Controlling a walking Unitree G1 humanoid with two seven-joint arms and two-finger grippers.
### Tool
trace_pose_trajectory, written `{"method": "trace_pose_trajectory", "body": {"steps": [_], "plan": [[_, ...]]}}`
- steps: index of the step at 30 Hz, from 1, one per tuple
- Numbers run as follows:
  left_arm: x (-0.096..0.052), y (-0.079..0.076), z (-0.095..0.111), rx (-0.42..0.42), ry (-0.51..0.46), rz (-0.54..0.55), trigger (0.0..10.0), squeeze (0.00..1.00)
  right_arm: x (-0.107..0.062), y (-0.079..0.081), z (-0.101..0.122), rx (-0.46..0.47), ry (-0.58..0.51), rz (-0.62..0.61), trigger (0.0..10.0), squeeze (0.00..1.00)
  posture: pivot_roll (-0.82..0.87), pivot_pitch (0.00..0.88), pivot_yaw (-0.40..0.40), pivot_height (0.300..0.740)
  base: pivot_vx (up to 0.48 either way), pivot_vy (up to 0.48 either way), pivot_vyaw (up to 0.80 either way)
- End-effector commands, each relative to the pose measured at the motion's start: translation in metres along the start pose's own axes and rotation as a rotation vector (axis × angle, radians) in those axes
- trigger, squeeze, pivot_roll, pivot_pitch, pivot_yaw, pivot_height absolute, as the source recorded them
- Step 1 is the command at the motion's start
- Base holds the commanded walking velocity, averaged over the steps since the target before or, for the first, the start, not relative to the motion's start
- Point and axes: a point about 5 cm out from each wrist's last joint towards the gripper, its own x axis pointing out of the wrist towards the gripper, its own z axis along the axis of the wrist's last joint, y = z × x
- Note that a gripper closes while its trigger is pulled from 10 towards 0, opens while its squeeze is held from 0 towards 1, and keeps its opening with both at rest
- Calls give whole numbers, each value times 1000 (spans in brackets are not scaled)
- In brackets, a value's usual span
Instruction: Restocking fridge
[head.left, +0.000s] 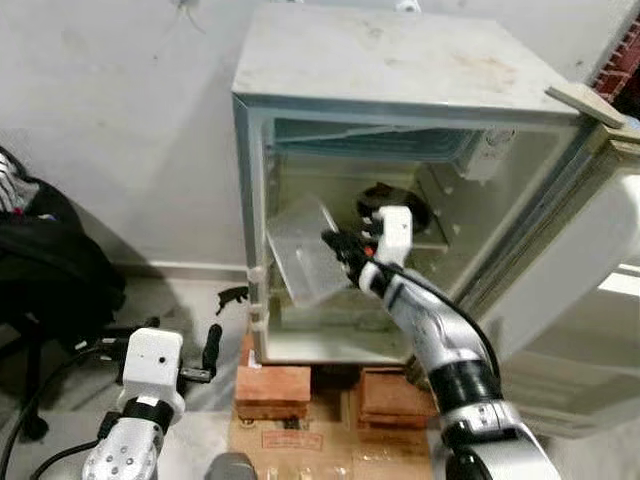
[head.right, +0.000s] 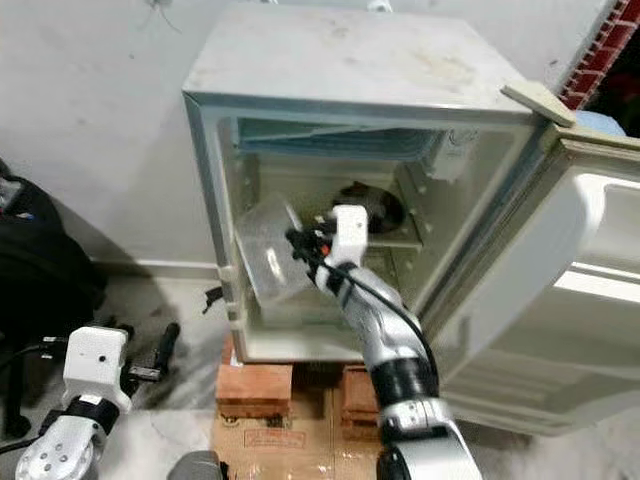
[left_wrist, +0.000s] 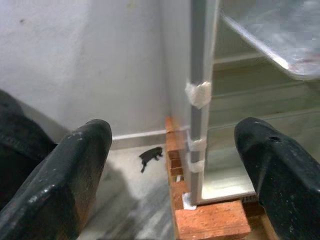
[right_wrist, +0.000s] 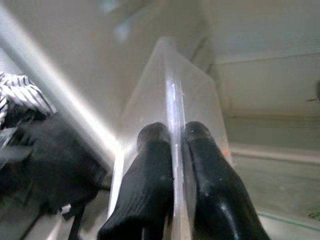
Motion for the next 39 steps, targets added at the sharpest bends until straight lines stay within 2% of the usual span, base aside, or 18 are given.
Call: {"method": "trace_pose_trajectory", "body": {"steps": [1,4,5,10,11,16,17,20,22,26,30,32,36,37,39], "plan": [[-4,-1,8,27,-32,2,10000,0,5,1,4,27,-18,-21,10000,0,202,96,-91,740,0,0,0],[-9,-4,17,31,-55,3,10000,0,15,6,7,62,-24,-47,10000,0,218,123,-102,740,0,0,0],[-16,-6,27,21,-74,11,10000,0,21,7,6,91,-20,-92,10000,0,240,162,-113,740,0,0,0],[-25,-8,33,-9,-71,28,10000,0,26,7,5,128,-23,-143,10000,0,251,190,-117,740,0,0,0],[-32,-11,33,-24,-55,32,10000,0,28,7,5,164,-33,-181,10000,0,262,210,-121,740,0,0,0],[-41,-17,36,-39,-44,26,10000,0,33,7,5,246,-53,-247,10000,0,275,228,-126,740,0,0,0],[-43,-18,38,-44,-37,27,10000,0,36,10,5,291,-61,-270,10000,0,282,241,-130,740,0,0,0],[-46,-18,40,-59,-29,33,10000,0,40,16,7,305,-65,-266,10000,0,279,249,-130,740,0,0,0],[-46,-18,41,-54,-26,31,10000,0,42,22,10,287,-76,-236,10000,0,272,245,-131,740,0,0,0],[-42,-17,40,-60,-25,38,10000,0,42,21,10,246,-77,-211,10000,0,259,230,-133,740,0,0,0],[-29,-11,34,-80,-18,90,10000,0,33,6,8,169,-77,-171,10000,0,236,165,-131,740,0,0,0],[-28,-10,33,-78,-16,93,10000,0,32,3,8,153,-78,-166,10000,0,236,165,-131,740,0,0,0],[-16,-6,26,-54,-38,88,10000,0,18,-14,7,71,-86,-121,10000,0,221,94,-130,740,0,0,0],[-10,-4,25,-49,-47,94,10000,0,9,-20,5,37,-88,-95,10000,0,214,69,-128,740,0,0,0],[-5,-2,25,-50,-55,97,10000,0,2,-22,4,12,-87,-77,10000,0,201,50,-125,740,0,0,0]]}}
